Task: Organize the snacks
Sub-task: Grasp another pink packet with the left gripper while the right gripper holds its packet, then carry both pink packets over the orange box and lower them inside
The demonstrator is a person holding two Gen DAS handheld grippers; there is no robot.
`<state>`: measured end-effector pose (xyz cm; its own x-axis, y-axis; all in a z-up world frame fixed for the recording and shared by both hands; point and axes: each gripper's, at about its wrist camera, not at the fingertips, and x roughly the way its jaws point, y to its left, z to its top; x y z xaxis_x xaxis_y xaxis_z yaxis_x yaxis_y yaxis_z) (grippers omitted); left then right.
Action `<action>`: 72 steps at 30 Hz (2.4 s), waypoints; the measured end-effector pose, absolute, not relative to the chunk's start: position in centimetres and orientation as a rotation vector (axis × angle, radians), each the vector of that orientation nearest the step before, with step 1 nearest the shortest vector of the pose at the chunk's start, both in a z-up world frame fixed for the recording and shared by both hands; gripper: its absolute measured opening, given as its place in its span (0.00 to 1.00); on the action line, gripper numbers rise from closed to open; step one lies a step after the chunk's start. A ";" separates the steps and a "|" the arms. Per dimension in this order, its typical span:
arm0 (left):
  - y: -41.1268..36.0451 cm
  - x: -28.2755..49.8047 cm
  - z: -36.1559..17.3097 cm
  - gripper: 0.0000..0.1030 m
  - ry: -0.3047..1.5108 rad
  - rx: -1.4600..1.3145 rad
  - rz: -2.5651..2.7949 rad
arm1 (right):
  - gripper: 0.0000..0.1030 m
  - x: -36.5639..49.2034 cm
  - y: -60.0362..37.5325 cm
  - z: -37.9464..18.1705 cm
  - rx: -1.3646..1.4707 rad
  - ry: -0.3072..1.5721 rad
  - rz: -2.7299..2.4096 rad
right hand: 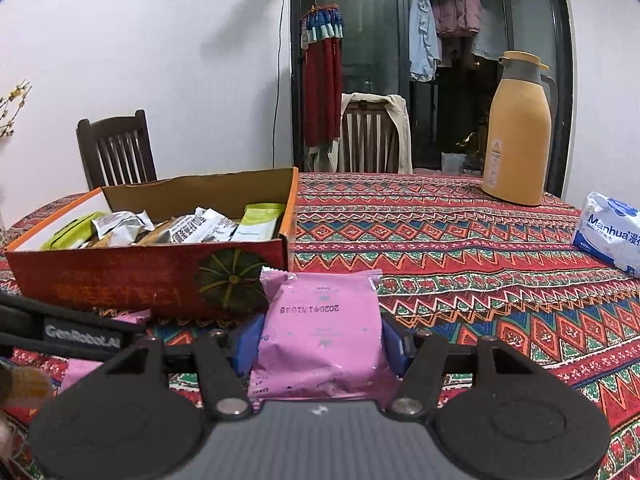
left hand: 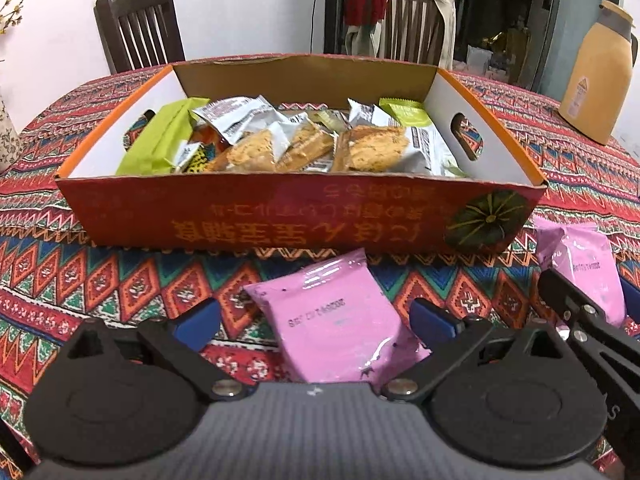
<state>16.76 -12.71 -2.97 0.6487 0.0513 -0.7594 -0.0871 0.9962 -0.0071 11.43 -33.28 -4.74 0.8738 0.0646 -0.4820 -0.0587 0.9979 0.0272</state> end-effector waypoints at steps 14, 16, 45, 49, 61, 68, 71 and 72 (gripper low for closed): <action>-12.2 16.6 -2.9 0.61 0.863 -0.069 0.050 | 0.59 11.6 -33.3 -4.7 0.023 0.504 0.077; -12.1 16.4 -2.9 0.61 0.858 -0.068 0.047 | 0.59 11.6 -33.3 -4.7 0.026 0.501 0.080; -7.8 13.0 4.7 0.61 0.617 -0.076 -0.014 | 0.59 9.3 -29.4 0.7 -0.012 0.325 0.170; -6.9 13.9 6.0 0.61 0.572 -0.065 0.004 | 0.59 10.7 -28.1 1.9 -0.015 0.309 0.177; -3.7 18.4 7.2 0.61 0.508 -0.071 0.059 | 0.59 17.4 -24.6 3.8 -0.024 0.301 0.165; -2.2 21.4 5.7 0.61 0.490 -0.105 0.094 | 0.59 21.0 -23.4 3.0 -0.025 0.322 0.149; -1.7 22.1 4.6 0.61 0.482 -0.104 0.106 | 0.59 21.9 -23.2 2.3 -0.023 0.336 0.153; -1.6 22.3 4.3 0.61 0.485 -0.103 0.108 | 0.59 22.1 -23.1 1.9 -0.025 0.341 0.157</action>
